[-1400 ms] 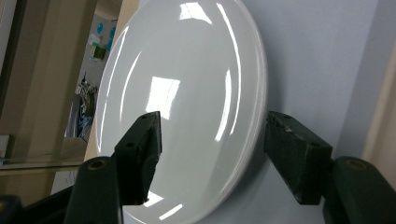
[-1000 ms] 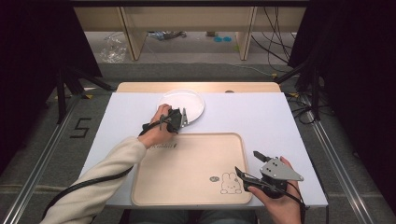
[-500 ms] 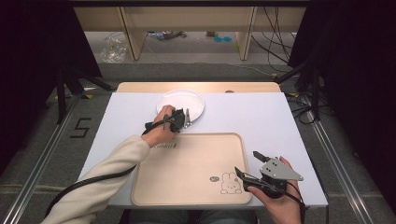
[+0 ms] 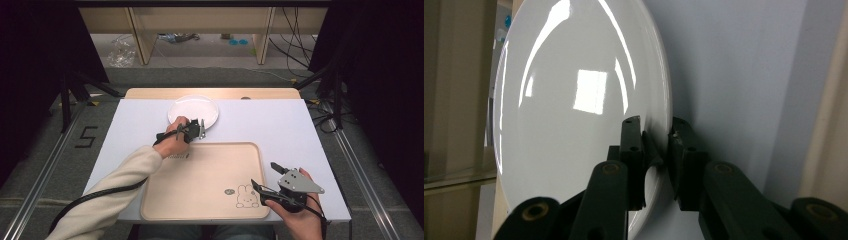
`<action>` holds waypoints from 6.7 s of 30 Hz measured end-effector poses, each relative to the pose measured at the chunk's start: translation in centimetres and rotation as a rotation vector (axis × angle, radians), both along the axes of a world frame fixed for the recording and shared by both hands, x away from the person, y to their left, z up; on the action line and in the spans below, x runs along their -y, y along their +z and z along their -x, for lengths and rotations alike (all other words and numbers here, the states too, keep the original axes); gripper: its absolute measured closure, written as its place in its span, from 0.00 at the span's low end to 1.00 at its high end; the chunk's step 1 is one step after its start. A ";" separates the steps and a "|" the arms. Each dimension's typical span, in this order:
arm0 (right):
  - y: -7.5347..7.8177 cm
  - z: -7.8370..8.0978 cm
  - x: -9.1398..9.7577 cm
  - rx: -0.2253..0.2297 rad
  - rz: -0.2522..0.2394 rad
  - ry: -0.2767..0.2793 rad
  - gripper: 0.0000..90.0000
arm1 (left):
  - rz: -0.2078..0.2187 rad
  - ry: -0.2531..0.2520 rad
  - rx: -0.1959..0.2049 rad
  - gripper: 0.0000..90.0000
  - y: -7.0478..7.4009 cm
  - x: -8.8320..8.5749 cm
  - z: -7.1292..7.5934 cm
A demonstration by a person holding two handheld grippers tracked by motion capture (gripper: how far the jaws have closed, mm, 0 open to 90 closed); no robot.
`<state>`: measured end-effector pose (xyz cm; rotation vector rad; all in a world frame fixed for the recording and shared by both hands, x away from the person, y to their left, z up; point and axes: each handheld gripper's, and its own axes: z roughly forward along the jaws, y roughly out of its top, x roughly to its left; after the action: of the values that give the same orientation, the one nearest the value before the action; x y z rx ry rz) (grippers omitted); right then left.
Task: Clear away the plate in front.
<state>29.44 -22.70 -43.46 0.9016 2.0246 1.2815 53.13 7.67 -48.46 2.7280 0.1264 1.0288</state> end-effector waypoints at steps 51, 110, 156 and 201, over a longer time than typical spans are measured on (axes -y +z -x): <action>0.0 -0.1 0.0 0.013 0.006 0.001 0.24 | 0.000 -0.023 0.197 0.97 4.7 -1.0 2.9; 0.1 0.0 0.0 0.014 0.013 -0.002 0.24 | 0.009 -0.106 0.275 0.97 7.0 -1.7 9.0; 0.1 0.0 0.0 0.010 0.013 -0.003 0.24 | 0.039 -0.131 0.300 0.97 8.3 -1.8 11.8; 0.1 0.0 0.0 0.013 0.014 -0.004 0.24 | 0.033 -0.159 0.309 0.97 9.2 -2.0 14.7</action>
<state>29.47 -22.68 -43.38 0.8883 2.0186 1.2661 38.39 9.70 -39.24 2.4658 -0.1214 1.3664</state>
